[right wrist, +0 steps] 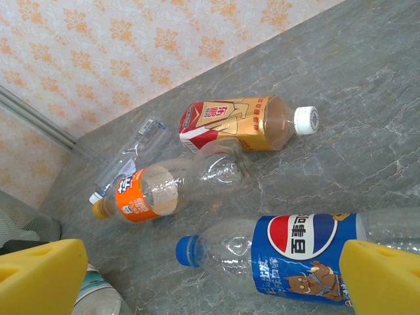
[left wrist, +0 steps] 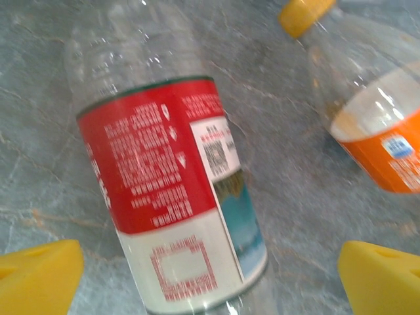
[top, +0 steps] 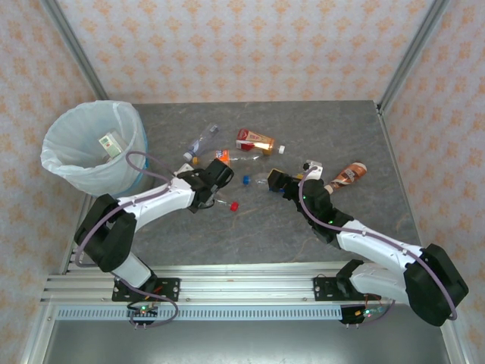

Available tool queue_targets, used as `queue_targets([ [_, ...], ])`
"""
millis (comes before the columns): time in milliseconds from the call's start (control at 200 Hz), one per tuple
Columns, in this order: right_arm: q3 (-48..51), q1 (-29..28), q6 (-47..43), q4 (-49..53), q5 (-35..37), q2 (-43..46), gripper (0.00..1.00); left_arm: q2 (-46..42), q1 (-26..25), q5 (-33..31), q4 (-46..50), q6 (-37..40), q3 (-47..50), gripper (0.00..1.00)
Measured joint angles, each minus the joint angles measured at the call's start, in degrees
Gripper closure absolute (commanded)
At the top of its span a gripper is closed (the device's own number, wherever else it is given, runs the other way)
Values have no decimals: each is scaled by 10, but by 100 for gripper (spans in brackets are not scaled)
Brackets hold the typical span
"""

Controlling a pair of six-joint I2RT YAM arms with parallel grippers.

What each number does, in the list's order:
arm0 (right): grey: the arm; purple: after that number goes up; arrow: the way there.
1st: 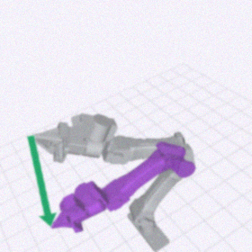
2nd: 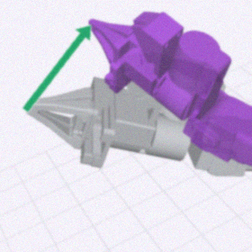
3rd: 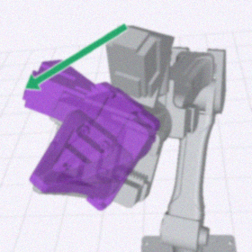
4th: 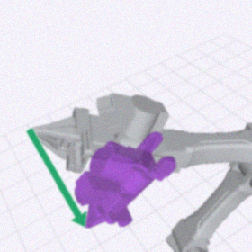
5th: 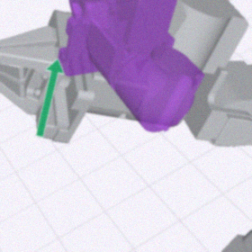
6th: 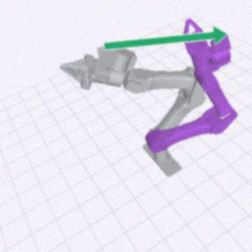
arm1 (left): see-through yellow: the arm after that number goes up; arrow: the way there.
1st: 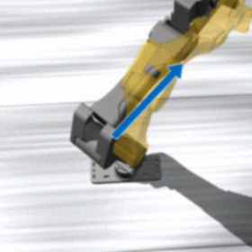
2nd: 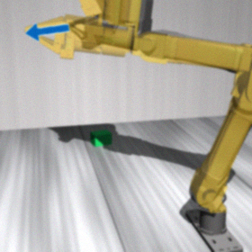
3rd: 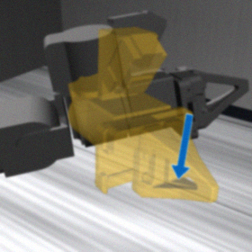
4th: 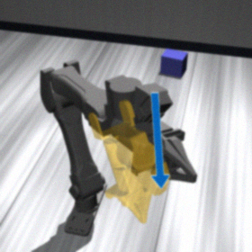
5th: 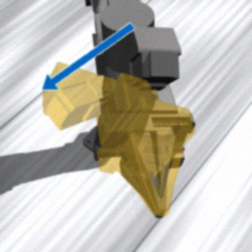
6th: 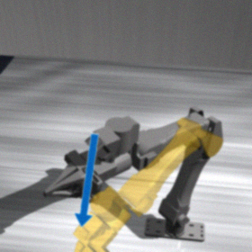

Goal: Put the plastic bottles in the bin

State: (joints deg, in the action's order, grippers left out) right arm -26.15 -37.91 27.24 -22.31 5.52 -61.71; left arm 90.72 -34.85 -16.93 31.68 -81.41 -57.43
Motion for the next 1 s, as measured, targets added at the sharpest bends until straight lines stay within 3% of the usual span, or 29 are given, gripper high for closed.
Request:
queue_targets([
  [320, 0, 0, 0, 2, 0, -9, 1, 31, 11, -2, -27, 4, 13, 2],
  [851, -1, 0, 5, 4, -10, -20, 1, 64, 0, -27, -59, 35, 30, 32],
  [1001, -1, 0, 6, 5, -10, -20, 1, 68, 0, -30, -79, 75, 30, 32],
])
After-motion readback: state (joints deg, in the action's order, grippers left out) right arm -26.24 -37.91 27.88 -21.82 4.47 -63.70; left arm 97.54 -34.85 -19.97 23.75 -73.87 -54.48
